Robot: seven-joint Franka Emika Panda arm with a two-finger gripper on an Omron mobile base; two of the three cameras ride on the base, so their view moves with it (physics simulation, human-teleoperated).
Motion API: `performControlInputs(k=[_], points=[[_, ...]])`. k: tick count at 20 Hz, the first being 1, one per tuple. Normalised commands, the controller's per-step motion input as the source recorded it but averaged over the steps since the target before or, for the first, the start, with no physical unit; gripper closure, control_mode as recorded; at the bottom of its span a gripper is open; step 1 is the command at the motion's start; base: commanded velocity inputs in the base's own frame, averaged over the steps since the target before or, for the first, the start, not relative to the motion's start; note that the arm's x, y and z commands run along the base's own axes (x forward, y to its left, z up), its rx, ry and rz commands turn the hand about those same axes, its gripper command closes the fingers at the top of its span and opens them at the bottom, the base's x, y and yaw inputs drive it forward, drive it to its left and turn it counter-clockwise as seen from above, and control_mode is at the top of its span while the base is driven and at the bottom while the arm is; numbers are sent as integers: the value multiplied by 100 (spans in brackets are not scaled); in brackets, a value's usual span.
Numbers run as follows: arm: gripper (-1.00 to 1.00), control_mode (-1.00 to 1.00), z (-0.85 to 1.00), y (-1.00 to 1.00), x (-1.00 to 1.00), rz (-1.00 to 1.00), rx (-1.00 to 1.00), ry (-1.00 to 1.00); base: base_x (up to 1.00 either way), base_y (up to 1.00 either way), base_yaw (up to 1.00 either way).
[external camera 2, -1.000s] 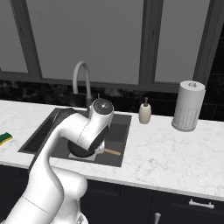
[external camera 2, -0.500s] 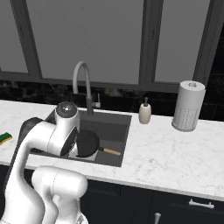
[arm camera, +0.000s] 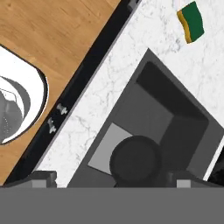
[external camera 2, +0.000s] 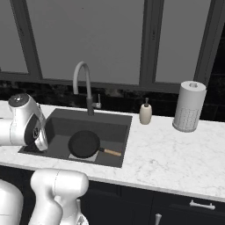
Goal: Pick the pan and sponge and place them into the sink. Then turn on the water.
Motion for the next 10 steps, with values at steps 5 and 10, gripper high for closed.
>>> performControlInputs(k=[5, 10], points=[[-100, -100, 9, 98, 0, 5, -10, 17, 0, 0, 0], [-100, -100, 1, 97, 1, 18, -3, 28, 0, 0, 0]])
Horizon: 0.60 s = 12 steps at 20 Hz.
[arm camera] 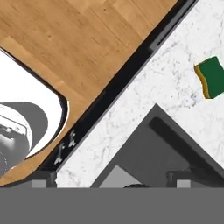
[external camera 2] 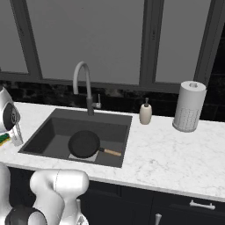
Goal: Pick the pan and sponge and place them into the sink. Then turn on the water.
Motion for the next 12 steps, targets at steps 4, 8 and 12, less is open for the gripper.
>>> performControlInputs(k=[4, 8, 12], points=[[-100, -100, 0, 75, 6, 26, -3, 17, 0, 0, 0], [-100, -100, -11, 71, 9, 26, -8, 5, 0, 0, 0], [-100, -100, -31, 58, 0, 15, -12, 0, 0, 0, 0]])
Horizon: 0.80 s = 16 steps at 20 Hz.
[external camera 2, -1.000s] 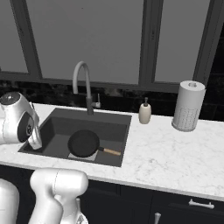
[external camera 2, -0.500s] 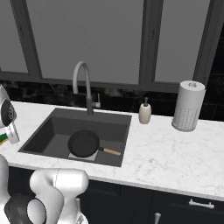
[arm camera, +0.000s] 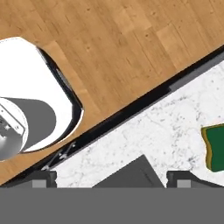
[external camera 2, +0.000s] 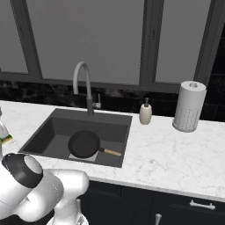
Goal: Pick the pan and sponge and place them into the sink. Then turn on the water.
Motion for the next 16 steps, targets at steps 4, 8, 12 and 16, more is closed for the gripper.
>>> performControlInputs(k=[4, 8, 12, 16], points=[[-100, -100, -42, 49, 0, 13, -9, 0, 0, 0, 0], [-100, -100, -37, 31, 13, 18, 0, 0, 0, 0, 0], [-100, -100, -36, 23, 29, 25, 1, 0, 0, 0, 0], [-100, -100, -26, 35, 46, 23, 1, 0, 0, 0, 0]])
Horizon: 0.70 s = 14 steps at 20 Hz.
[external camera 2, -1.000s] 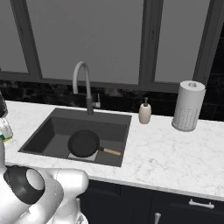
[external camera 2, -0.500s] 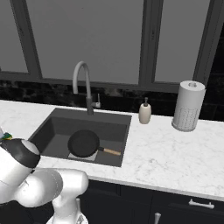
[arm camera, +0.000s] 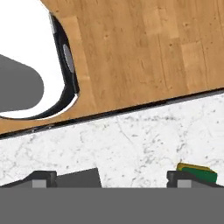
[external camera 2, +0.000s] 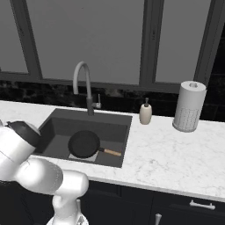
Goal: Pick the pan and sponge and place them into the sink. Then turn on the water.
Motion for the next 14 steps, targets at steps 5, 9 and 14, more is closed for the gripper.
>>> performControlInputs(k=[5, 9, 14], points=[[-100, -100, -12, 55, 55, 15, 1, 0, 0, 0, 0], [-100, -100, -16, 67, 30, 2, 0, 0, 0, 0, 0], [-100, -100, -22, 55, 7, -13, 0, 2, 0, 0, 0]])
